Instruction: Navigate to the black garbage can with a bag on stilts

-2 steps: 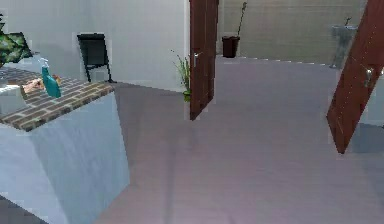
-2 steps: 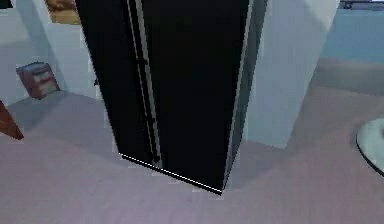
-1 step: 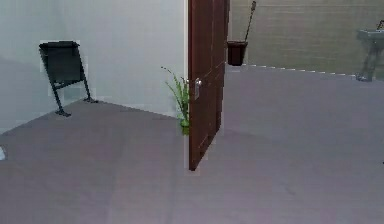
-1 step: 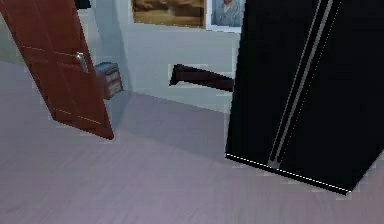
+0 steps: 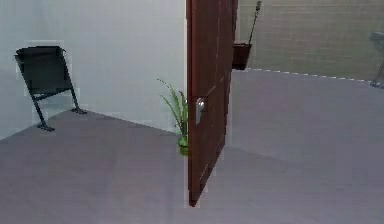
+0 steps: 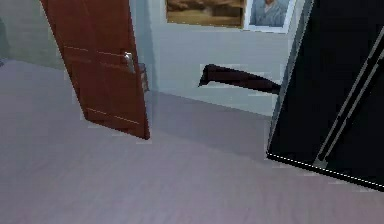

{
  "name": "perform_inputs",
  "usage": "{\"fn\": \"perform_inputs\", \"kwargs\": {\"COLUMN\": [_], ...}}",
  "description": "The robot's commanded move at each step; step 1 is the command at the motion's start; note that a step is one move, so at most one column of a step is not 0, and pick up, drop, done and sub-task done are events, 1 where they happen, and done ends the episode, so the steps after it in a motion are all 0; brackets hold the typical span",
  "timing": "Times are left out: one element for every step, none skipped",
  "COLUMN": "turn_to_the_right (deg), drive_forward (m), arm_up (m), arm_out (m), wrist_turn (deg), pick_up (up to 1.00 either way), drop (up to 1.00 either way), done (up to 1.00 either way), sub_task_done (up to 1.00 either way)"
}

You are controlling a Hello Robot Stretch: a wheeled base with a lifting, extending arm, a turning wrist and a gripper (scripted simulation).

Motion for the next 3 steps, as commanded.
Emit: {"fn": "perform_inputs", "kwargs": {"turn_to_the_right": [-21.0, 0.0, -27.0], "drive_forward": [0.00, 0.45, 0.00], "arm_up": [0.00, 0.00, 0.00], "arm_out": [0.00, 0.00, 0.00], "wrist_turn": [0.0, 0.0, 0.0], "pick_up": [0.00, 0.00, 0.00], "drop": [0.00, 0.00, 0.00], "done": [0.00, 0.00, 0.00], "sub_task_done": [0.00, 0.00, 0.00]}}
